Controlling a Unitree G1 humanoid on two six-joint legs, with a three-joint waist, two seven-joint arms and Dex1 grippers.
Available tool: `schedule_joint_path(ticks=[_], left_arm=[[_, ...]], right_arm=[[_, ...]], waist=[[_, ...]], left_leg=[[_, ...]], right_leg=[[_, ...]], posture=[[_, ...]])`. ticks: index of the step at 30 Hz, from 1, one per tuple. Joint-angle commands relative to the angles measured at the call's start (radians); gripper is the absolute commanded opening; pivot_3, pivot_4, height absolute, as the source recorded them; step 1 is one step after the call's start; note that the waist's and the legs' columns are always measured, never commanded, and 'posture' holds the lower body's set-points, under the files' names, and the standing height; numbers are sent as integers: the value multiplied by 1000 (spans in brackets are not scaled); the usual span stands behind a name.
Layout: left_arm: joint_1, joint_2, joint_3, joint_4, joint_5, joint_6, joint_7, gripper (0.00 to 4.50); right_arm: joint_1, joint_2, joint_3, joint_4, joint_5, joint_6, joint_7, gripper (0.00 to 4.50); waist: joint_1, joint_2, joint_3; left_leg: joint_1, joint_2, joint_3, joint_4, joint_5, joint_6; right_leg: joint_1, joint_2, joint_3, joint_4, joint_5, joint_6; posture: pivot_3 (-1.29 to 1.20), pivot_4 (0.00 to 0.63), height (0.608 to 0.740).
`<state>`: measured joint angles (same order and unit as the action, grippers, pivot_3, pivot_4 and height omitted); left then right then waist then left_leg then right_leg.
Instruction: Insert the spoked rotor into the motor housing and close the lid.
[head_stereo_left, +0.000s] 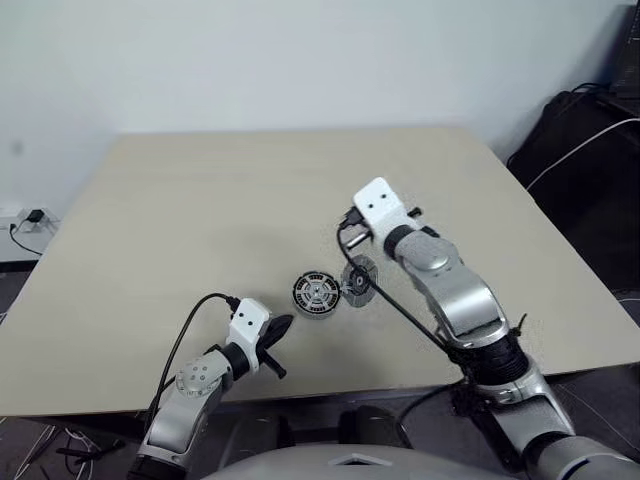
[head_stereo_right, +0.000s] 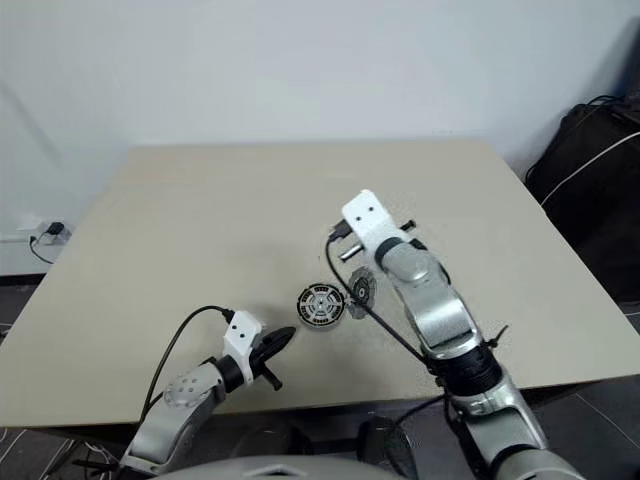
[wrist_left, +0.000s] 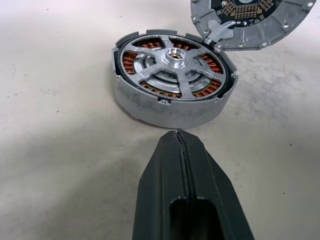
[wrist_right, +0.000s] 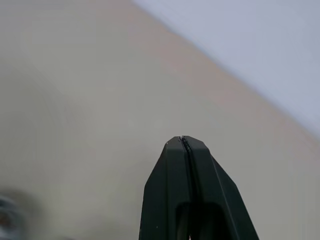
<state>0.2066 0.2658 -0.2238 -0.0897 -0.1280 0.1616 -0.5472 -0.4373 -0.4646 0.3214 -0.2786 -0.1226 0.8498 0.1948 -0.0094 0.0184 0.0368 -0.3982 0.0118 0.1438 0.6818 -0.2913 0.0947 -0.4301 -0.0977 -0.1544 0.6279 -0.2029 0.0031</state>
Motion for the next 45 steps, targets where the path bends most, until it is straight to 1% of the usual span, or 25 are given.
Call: schedule_joint_path(ticks=[1,4,8,9,14,18,20,25,32,40,45], left_arm=[[-7,3,8,-31,-4,-17,0,0],[-6,6,9,-32,-4,-18,0,0],[-10,13,9,-29,-5,-16,-7,0],[-13,14,8,-28,-5,-15,-10,0],[-25,15,5,-24,-5,-10,-18,0],[-26,16,6,-24,-4,-8,-21,0],[-22,17,7,-27,-3,-8,-22,0],[-11,18,10,-36,-4,-6,-19,0],[-3,16,13,-44,-4,-3,-13,0],[-8,15,11,-41,-3,0,-13,0],[-10,15,12,-40,-4,0,-13,0]], right_arm=[[55,-127,35,-18,-81,-1,61,15],[120,-237,85,-82,-72,43,188,15],[207,-309,104,-224,50,65,389,15],[217,-297,92,-246,75,64,409,15],[221,-208,36,-259,142,42,420,15],[212,-158,11,-241,163,21,406,15],[205,-142,12,-233,161,20,400,15],[185,-102,33,-205,148,15,379,15],[150,-24,59,-177,184,-5,401,15],[102,70,111,57,166,-120,403,15],[86,108,125,173,165,-147,415,15]], waist=[[0,0,0],[-4,0,0],[-3,0,1],[-3,0,1],[2,-3,3],[8,-5,4],[9,-5,4],[9,-5,4],[6,-5,3],[3,-5,3],[-1,-5,3]], left_leg=[[0,0,0,0,0,0],[0,1,0,-1,0,1],[1,4,-1,0,-1,2],[1,4,-1,0,-3,5],[2,4,-2,2,-3,6],[1,2,-2,3,-4,8],[1,2,-2,3,-3,5],[0,2,-1,3,-3,5],[1,2,-2,3,-2,4],[1,2,-1,3,-2,4],[1,2,-1,3,-2,3]], right_leg=[[0,0,0,0,0,-1],[0,0,-1,0,-1,-1],[0,2,-3,1,-2,-3],[0,2,-3,1,-2,-3],[2,1,-3,1,-1,0],[2,0,-2,0,0,1],[2,0,-2,-1,0,1],[1,0,-3,-1,-1,-1],[2,0,-3,0,-1,0],[2,0,-3,0,-1,0],[2,1,-3,1,-1,0]], posture=[[0,0,740],[0,0,740],[0,0,740],[0,0,740],[0,0,740],[0,0,740],[0,0,740],[0,0,740],[0,0,740],[0,0,740],[0,0,740]])
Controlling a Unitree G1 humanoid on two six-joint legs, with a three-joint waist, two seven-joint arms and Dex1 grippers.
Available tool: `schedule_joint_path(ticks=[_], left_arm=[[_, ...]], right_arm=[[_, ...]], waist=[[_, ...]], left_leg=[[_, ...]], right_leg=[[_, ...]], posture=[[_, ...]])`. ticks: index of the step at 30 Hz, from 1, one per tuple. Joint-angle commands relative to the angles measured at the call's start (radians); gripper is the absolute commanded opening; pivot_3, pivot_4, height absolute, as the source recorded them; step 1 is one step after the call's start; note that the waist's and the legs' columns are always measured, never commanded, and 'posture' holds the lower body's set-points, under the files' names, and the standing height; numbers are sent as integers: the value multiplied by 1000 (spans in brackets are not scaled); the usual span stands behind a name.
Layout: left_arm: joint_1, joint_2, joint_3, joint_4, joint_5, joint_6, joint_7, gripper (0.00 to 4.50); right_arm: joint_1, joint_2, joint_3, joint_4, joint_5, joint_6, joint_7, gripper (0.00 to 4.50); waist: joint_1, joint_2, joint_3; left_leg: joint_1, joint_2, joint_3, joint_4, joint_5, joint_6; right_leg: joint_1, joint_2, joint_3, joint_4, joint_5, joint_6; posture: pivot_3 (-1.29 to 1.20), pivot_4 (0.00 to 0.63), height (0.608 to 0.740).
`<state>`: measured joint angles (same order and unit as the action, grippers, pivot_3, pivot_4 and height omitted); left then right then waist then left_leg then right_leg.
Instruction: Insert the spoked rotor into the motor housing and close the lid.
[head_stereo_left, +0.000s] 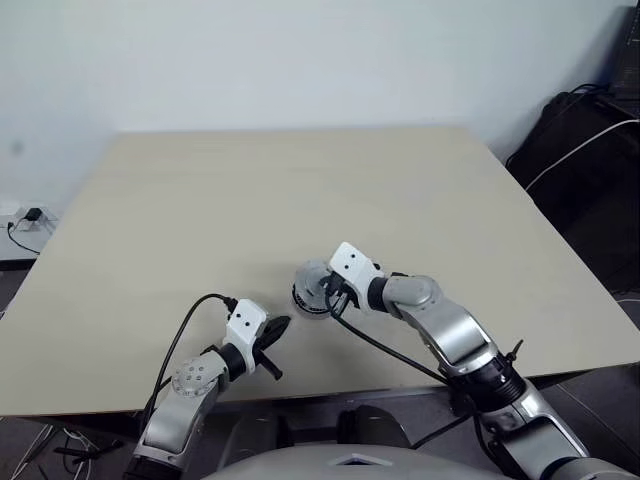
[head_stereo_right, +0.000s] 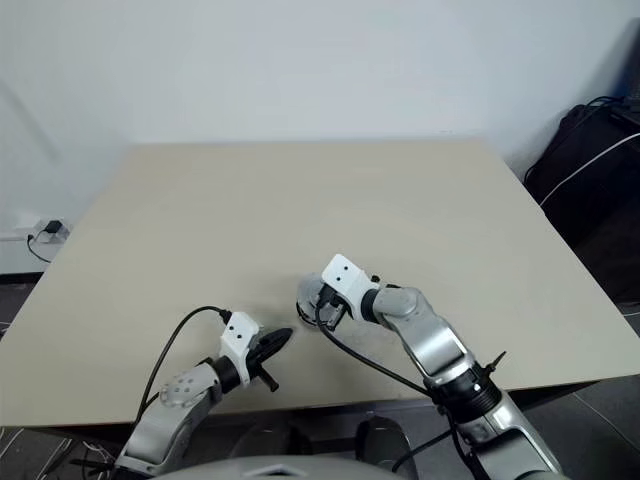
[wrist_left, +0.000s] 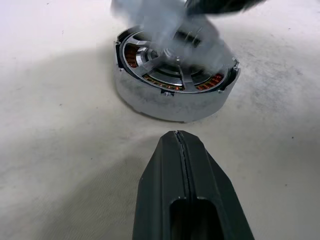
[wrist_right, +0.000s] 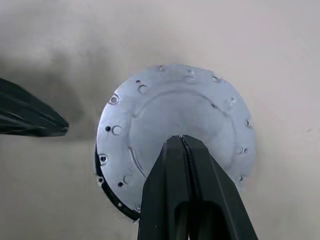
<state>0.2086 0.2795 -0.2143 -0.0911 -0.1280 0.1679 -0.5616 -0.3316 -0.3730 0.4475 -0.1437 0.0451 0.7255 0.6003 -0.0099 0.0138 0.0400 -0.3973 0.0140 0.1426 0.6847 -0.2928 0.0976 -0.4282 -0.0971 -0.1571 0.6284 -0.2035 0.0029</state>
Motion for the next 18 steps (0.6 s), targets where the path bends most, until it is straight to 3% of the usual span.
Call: schedule_joint_path(ticks=[1,6,11,14,18], left_arm=[[-12,1,3,-38,-4,-6,2,0],[-10,0,5,-39,-3,-7,6,0],[-12,1,6,-36,-4,-8,8,0],[-16,1,6,-35,-4,-8,7,0],[-22,3,5,-32,-4,-8,4,0]], right_arm=[[-20,21,0,52,-3,-23,13,15],[-3,31,8,86,-7,-17,18,15],[31,65,-72,32,41,-77,0,15],[50,61,-96,11,53,-130,16,621],[65,60,-110,23,47,-204,12,1914]], waist=[[0,0,0],[-1,1,-3],[0,2,-4],[-1,2,-4],[-1,2,-4]], left_leg=[[0,0,0,0,0,0],[1,0,0,0,0,0],[1,0,0,0,0,-1],[1,0,0,0,0,-1],[1,0,0,0,0,-1]], right_leg=[[0,0,0,0,0,0],[1,0,0,0,0,0],[1,0,0,0,0,0],[0,0,1,0,0,0],[1,0,1,0,0,0]], posture=[[0,0,740],[0,0,740],[0,0,740],[0,0,740],[0,0,740]])
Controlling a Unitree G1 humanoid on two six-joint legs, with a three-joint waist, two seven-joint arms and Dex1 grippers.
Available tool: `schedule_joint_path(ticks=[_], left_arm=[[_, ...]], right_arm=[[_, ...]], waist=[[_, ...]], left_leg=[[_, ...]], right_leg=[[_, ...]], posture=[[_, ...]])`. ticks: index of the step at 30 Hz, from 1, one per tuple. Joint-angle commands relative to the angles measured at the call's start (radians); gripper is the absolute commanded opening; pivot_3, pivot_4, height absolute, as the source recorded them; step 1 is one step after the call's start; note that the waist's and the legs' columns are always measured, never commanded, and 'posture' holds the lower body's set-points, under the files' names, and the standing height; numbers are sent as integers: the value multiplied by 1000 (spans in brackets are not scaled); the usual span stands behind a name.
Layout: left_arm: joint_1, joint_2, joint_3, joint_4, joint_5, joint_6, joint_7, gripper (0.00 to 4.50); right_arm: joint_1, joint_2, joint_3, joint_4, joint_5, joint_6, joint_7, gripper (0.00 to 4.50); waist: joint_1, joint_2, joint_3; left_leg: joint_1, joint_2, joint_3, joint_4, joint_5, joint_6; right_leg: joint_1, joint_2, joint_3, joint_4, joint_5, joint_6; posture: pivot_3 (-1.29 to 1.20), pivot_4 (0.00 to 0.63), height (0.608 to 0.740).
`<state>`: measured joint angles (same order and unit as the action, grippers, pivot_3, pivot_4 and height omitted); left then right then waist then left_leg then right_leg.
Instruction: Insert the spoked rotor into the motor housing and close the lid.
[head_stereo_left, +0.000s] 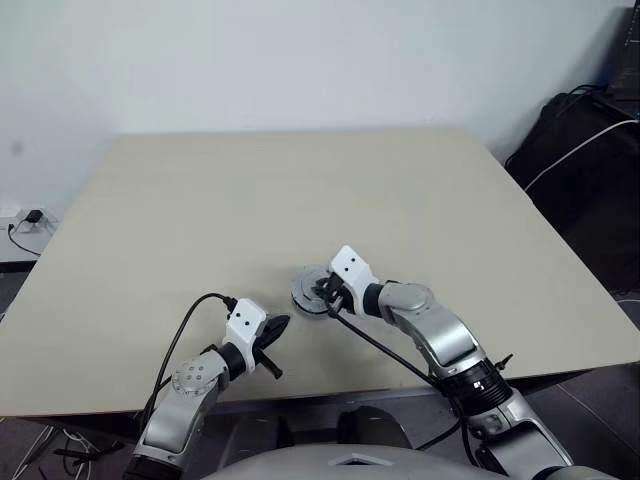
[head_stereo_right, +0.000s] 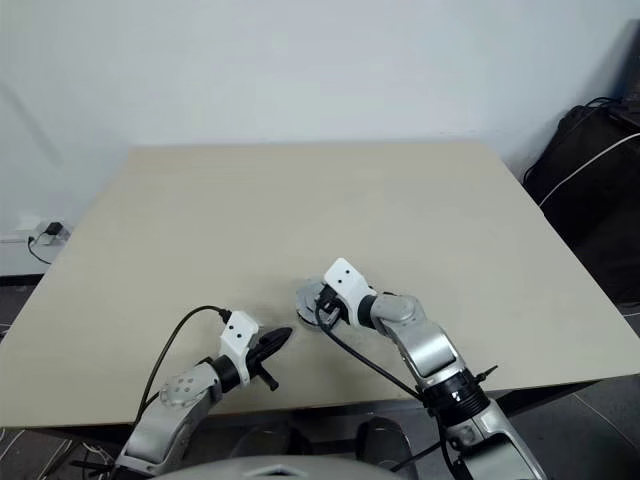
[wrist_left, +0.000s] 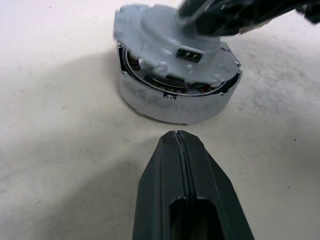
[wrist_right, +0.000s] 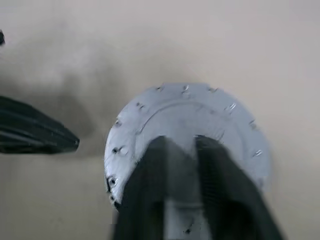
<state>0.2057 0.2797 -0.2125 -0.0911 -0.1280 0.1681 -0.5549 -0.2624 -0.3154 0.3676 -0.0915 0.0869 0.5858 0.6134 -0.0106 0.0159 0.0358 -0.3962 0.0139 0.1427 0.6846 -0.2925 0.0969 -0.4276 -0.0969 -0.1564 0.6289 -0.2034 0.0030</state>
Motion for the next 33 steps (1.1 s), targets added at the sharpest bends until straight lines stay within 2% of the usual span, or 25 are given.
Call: schedule_joint_path(ticks=[1,7,8,27,30,32,33], left_arm=[[-21,3,3,-32,-4,-8,-4,0],[-24,7,5,-33,-3,-7,-5,0],[-24,7,6,-34,-3,-7,-5,0],[-13,11,15,-47,-3,-6,5,0],[-12,12,15,-48,-4,-7,6,0],[-12,13,16,-50,-5,-8,6,0],[-12,14,16,-51,-5,-8,6,0]], right_arm=[[-3,3,-31,-24,4,-74,-1,2302],[-3,13,-31,5,1,-107,-2,4271],[-3,15,-30,10,1,-108,-1,4459],[-28,57,-18,142,-30,-118,0,4459],[-29,58,-16,138,-38,-114,-5,3866],[-26,59,-20,122,-29,-103,2,3233],[-25,58,-23,117,-27,-99,3,3205]], waist=[[0,0,0],[0,0,0],[0,0,0],[-1,0,0],[0,0,0],[0,0,0],[0,0,0]], left_leg=[[0,0,0,0,0,0],[0,0,0,0,0,0],[0,0,0,0,0,0],[0,0,0,0,0,-1],[0,0,0,0,1,-1],[0,0,0,0,1,-1],[0,0,0,0,1,-1]], right_leg=[[0,0,0,0,0,0],[0,0,0,0,0,0],[0,0,0,0,0,0],[0,0,1,1,0,0],[0,0,1,1,0,0],[0,0,1,1,0,0],[0,0,1,1,0,0]], posture=[[0,0,740],[0,0,740],[0,0,740],[0,0,740],[0,0,740],[0,0,740],[0,0,740]])
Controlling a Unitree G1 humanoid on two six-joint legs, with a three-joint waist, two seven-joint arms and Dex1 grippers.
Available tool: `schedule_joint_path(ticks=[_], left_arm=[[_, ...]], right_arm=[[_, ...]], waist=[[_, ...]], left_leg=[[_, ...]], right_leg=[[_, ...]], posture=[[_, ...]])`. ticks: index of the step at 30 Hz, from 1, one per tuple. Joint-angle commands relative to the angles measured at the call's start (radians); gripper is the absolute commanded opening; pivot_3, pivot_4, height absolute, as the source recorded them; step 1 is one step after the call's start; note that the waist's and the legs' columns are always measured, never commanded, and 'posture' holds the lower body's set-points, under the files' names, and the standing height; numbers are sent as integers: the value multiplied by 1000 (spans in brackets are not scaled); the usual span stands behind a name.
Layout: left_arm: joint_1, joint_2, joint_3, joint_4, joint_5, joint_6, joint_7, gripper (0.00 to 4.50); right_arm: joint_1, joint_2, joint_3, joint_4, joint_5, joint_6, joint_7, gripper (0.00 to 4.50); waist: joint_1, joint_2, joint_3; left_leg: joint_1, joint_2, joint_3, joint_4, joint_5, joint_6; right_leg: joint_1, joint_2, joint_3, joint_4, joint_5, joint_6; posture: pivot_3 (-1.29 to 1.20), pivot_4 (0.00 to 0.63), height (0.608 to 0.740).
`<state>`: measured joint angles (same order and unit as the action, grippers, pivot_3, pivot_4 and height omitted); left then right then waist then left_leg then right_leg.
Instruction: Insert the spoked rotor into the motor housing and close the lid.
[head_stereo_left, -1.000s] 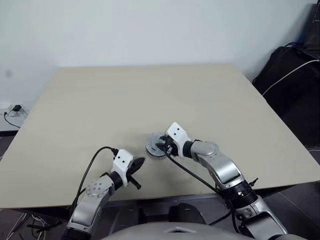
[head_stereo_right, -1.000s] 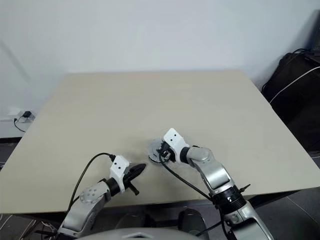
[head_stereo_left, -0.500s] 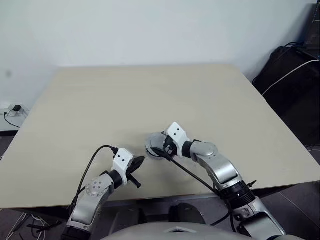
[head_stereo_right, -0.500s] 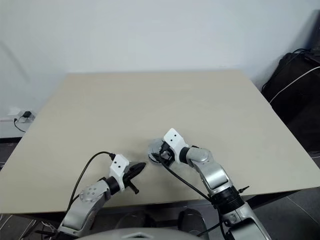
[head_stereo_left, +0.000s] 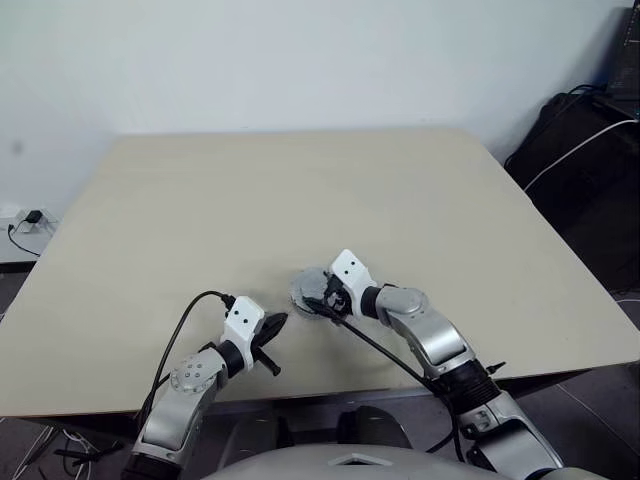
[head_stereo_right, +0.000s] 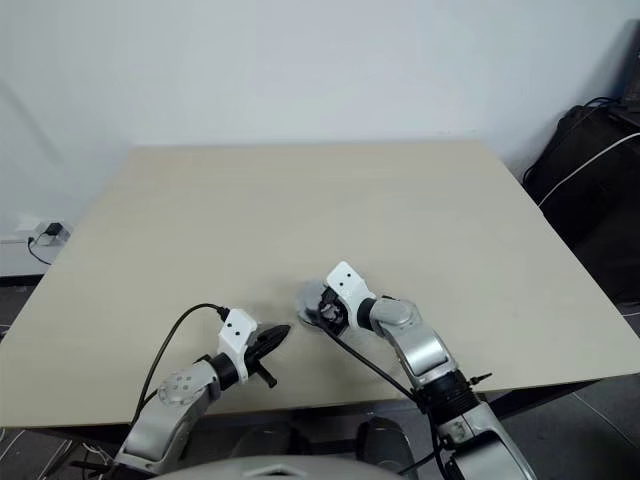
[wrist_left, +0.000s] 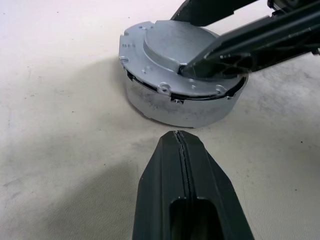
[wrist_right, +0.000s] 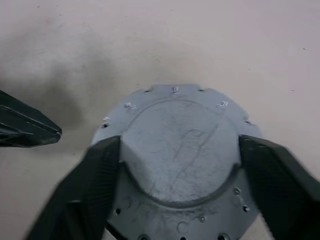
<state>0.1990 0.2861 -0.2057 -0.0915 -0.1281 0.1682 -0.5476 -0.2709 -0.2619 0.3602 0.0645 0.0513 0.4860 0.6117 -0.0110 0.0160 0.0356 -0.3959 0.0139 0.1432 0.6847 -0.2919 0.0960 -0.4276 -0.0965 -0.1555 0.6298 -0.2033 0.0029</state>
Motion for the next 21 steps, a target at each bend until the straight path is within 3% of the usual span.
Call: schedule_joint_path(ticks=[1,21], left_arm=[[-5,8,9,-50,-5,-8,-2,0],[-5,10,7,-53,-9,-9,-10,0]], right_arm=[[-16,3,-18,-42,10,3,6,3206],[-18,-42,11,-62,-1,70,60,3206]], waist=[[0,0,0],[1,0,-1]], left_leg=[[0,0,0,0,0,0],[0,0,0,0,0,0]], right_leg=[[0,0,0,0,0,0],[0,0,0,0,0,0]], posture=[[0,0,740],[0,0,740]])
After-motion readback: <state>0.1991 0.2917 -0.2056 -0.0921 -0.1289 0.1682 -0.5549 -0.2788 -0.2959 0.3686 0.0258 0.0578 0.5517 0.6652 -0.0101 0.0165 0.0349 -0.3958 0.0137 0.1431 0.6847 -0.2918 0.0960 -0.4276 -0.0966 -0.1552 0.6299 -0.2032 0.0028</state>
